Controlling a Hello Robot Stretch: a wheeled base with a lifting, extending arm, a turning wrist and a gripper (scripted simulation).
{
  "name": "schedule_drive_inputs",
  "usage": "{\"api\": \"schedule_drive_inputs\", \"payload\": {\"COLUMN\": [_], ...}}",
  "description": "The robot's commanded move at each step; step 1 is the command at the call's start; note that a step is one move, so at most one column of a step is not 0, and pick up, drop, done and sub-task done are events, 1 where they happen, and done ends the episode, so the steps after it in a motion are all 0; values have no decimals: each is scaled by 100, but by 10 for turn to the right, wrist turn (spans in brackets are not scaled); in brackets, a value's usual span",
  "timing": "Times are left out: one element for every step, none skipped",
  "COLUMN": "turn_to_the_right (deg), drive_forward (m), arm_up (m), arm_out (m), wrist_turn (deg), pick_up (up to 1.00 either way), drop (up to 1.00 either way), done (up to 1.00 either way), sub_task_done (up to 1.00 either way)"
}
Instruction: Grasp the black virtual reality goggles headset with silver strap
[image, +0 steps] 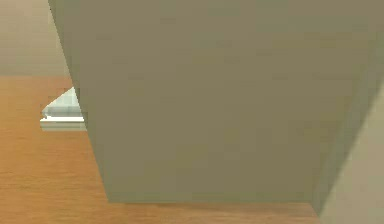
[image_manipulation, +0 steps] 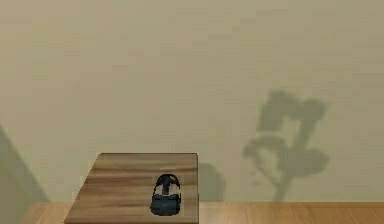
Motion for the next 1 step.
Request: {"api": "schedule_drive_inputs", "payload": {"turn_to_the_right": [0], "drive_forward": [0], "arm_up": [0], "arm_out": [22], "wrist_turn": [0], "pick_up": [0], "drop": [0], "done": [0], "sub_task_done": [0]}}
